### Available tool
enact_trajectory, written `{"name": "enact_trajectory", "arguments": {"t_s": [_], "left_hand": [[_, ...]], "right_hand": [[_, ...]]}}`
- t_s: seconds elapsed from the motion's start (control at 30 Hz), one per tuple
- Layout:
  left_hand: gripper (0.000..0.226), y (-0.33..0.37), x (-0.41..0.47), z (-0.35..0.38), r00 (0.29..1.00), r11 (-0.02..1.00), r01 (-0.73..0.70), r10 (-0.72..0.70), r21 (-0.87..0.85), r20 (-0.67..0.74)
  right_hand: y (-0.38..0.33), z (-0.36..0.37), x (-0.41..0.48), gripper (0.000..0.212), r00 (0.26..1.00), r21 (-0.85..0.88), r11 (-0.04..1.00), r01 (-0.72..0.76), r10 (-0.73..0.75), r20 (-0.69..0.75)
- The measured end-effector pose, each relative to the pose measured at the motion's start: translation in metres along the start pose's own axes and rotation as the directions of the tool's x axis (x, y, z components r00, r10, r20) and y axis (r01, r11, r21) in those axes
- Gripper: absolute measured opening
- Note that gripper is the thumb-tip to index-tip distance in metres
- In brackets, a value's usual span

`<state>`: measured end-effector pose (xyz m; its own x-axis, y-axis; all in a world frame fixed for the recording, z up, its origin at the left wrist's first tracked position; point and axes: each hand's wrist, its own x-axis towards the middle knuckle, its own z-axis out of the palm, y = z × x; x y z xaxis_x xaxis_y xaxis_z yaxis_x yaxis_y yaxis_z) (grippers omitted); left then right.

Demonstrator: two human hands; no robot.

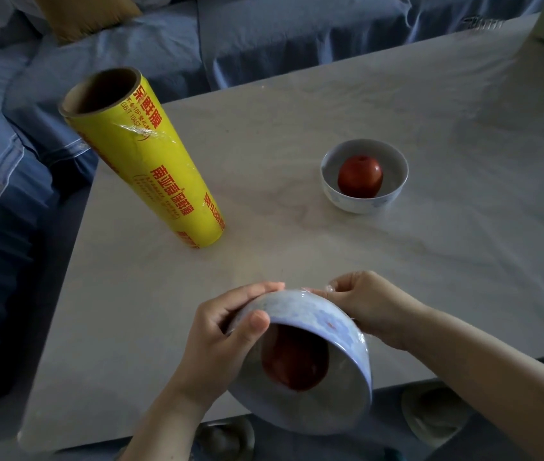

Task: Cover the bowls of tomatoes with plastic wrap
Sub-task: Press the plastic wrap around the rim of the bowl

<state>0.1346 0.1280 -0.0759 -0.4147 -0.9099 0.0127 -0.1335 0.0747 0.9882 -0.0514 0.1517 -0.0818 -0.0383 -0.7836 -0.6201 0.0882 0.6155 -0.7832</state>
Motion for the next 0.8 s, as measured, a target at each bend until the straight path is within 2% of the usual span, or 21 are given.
{"name": "enact_trajectory", "arguments": {"t_s": [0.1, 0.17, 0.23, 0.3, 0.33, 0.4, 0.47, 0.5, 0.57, 0.67, 0.8], "left_hand": [[0.065, -0.001, 0.0, -0.001, 1.0, 1.0, 0.012, -0.012, 0.001, -0.014], [0.065, -0.002, 0.001, -0.002, 0.999, 1.0, 0.011, -0.011, 0.007, -0.033], [0.064, -0.003, 0.002, -0.003, 0.998, 1.0, 0.007, -0.005, 0.017, -0.059], [0.063, -0.005, 0.003, -0.005, 0.997, 1.0, 0.008, -0.006, 0.026, -0.083], [0.062, -0.007, 0.003, -0.005, 0.996, 0.999, 0.011, -0.008, 0.036, -0.094], [0.054, -0.008, 0.004, -0.005, 0.994, 0.999, 0.01, -0.004, 0.052, -0.108], [0.053, -0.008, 0.006, -0.005, 0.994, 0.998, 0.0, 0.006, 0.055, -0.107], [0.056, -0.008, 0.007, -0.004, 0.995, 0.998, -0.004, 0.01, 0.055, -0.103], [0.054, -0.006, 0.008, -0.002, 0.995, 0.999, -0.007, 0.011, 0.051, -0.096], [0.058, -0.003, 0.009, 0.0, 0.997, 0.999, -0.01, 0.014, 0.049, -0.078], [0.061, -0.003, 0.008, 0.001, 0.998, 0.999, -0.002, 0.006, 0.053, -0.066]], "right_hand": [[0.005, -0.006, 0.0, 0.023, 0.999, -0.04, 0.999, -0.035, 0.035, -0.021], [0.009, -0.013, 0.003, 0.017, 0.991, -0.133, 0.991, 0.03, -0.047, -0.125], [0.01, -0.022, 0.002, 0.018, 0.923, -0.184, 0.97, 0.159, -0.213, -0.322], [0.002, -0.027, -0.01, 0.008, 0.805, -0.172, 0.923, 0.344, -0.384, -0.452], [-0.003, -0.028, -0.019, 0.007, 0.777, -0.163, 0.89, 0.427, -0.453, -0.436], [-0.012, -0.025, -0.037, 0.012, 0.809, -0.131, 0.844, 0.52, -0.536, -0.239], [-0.015, -0.016, -0.044, 0.036, 0.861, -0.172, 0.847, 0.502, -0.508, 0.014], [-0.013, -0.013, -0.043, 0.045, 0.876, -0.23, 0.845, 0.482, -0.474, 0.093], [-0.008, -0.011, -0.036, 0.05, 0.892, -0.299, 0.84, 0.452, -0.423, 0.161], [-0.003, -0.009, -0.028, 0.041, 0.905, -0.205, 0.89, 0.407, -0.363, 0.222], [0.004, -0.012, -0.022, 0.066, 0.917, -0.21, 0.917, 0.338, -0.271, 0.294]]}}
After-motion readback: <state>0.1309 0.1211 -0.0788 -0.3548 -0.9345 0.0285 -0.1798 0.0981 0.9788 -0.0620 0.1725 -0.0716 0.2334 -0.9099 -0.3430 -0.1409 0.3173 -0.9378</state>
